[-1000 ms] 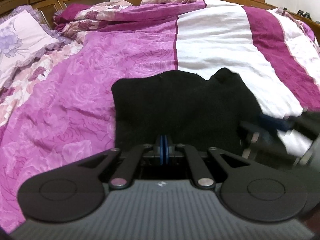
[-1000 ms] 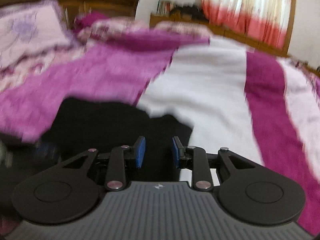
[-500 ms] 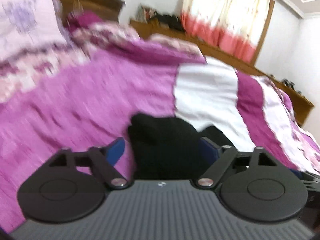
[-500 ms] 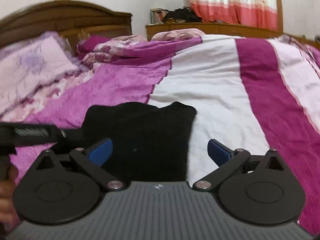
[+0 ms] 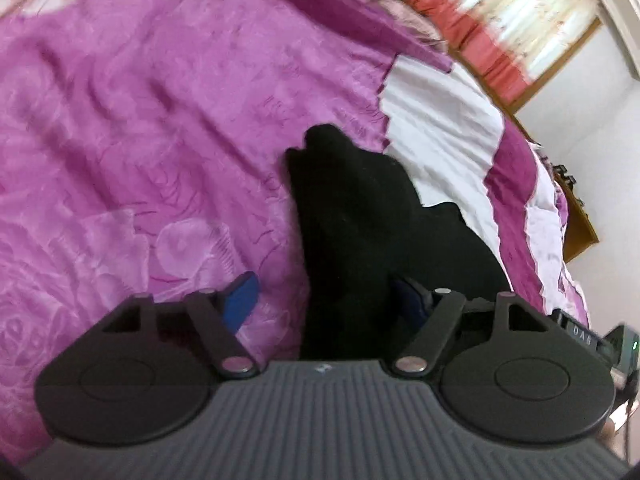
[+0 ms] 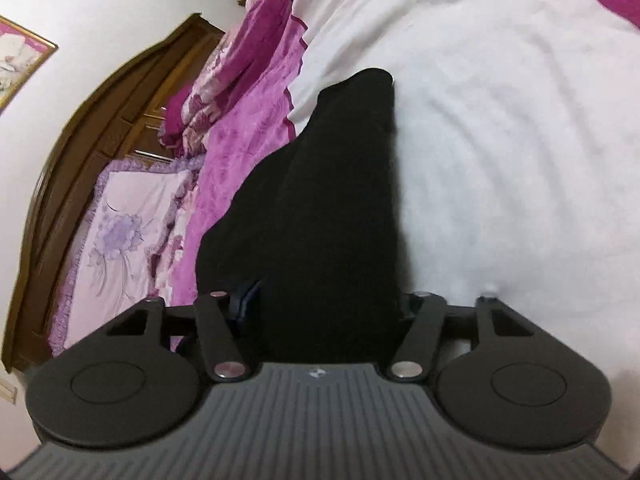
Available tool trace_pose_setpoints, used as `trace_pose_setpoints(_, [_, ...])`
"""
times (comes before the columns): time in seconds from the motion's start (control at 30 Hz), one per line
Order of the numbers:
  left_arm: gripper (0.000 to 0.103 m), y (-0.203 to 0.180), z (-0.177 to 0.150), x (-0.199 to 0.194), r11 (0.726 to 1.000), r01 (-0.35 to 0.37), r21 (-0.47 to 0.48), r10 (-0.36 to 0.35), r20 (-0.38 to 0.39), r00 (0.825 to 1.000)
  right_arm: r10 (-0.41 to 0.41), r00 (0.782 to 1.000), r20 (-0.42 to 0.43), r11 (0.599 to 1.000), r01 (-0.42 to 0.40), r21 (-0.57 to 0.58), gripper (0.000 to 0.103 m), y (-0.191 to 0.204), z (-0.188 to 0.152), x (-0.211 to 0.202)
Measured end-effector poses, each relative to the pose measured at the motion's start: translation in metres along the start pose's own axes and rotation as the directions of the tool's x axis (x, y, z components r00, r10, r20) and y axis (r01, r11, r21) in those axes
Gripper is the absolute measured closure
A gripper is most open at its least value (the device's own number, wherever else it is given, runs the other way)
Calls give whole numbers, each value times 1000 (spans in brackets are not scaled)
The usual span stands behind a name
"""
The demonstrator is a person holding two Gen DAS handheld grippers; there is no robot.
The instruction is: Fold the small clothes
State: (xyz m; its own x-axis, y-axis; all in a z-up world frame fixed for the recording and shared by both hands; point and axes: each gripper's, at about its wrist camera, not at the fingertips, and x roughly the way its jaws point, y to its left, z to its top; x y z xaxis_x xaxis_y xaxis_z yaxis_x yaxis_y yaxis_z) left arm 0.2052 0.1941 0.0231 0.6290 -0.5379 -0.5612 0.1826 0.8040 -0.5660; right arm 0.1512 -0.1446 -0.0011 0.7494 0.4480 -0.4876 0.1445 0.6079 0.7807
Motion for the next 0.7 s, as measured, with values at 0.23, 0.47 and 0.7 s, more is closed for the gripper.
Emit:
trace_pose_setpoints(0.23, [74, -16, -11, 2, 997, 80, 7, -79, -20, 997, -4, 999, -41, 998, 6, 56, 61, -5, 9, 1])
trace_pose_setpoints(0.47, [78, -44, -13, -10, 995, 88, 50, -87, -27, 996, 69, 998, 7, 984, -69, 165, 67, -10, 10, -18])
trace_pose_setpoints(0.7, [78, -64, -35, -21, 993, 115, 20, -113, -70, 991, 28, 1000, 13, 992, -29, 122, 68, -2, 19, -51])
